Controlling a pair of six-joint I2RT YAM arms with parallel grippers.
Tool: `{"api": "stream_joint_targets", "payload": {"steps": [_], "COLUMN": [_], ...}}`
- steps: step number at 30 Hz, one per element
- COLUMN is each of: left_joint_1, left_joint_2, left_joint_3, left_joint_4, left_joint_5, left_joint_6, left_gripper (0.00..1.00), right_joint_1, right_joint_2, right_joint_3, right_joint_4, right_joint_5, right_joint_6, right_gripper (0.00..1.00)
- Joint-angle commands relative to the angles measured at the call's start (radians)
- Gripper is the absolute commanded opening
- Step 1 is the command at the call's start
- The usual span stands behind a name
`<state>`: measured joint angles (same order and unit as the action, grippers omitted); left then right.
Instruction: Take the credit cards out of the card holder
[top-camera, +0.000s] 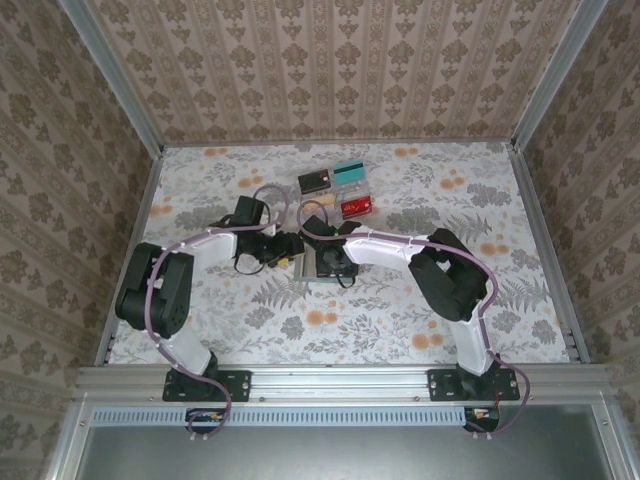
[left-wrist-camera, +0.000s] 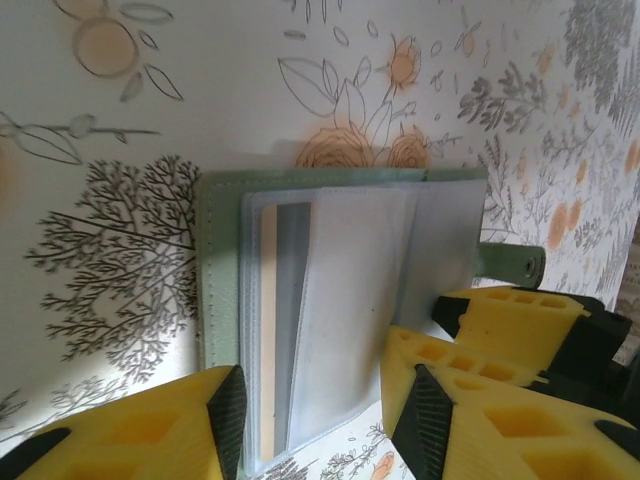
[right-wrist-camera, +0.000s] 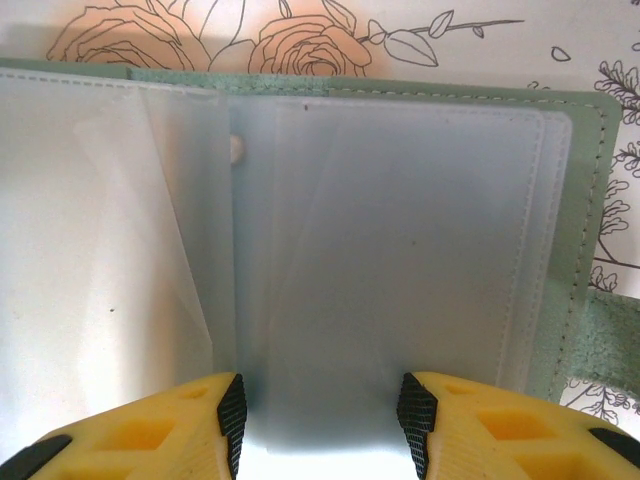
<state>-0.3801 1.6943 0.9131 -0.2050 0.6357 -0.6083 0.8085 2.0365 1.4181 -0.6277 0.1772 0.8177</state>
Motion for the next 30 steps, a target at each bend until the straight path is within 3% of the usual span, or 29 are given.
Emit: {"api": "stream_joint_targets", "payload": {"steps": [1, 22, 30], "left_joint_1": [-0.01, -0.032, -0.031], "left_joint_2": [0.032, 0.16, 0.165], "left_joint_3": [0.048, 0.158, 0.146], "left_joint_4": [0.029, -0.05, -0.04], "left_joint_5": [0.052, -0.029, -0.016], "left_joint_6": [-0.007, 0.07, 0.069], "left_gripper": [0.48, 0.44, 0.41], "right_joint_1": [-0.019, -0.041, -0.031], "right_joint_2": [0.058, 0.007, -0.099], "right_joint_3": [-0.055, -0.099, -0.058], "right_joint_4": [-0.027, 0.044, 0.025], "right_joint_5": [-0.001, -0.052, -0.03], "right_joint_6": [0.018, 0.017, -0.06], "right_gripper": [0.5, 0.48, 0.59]}}
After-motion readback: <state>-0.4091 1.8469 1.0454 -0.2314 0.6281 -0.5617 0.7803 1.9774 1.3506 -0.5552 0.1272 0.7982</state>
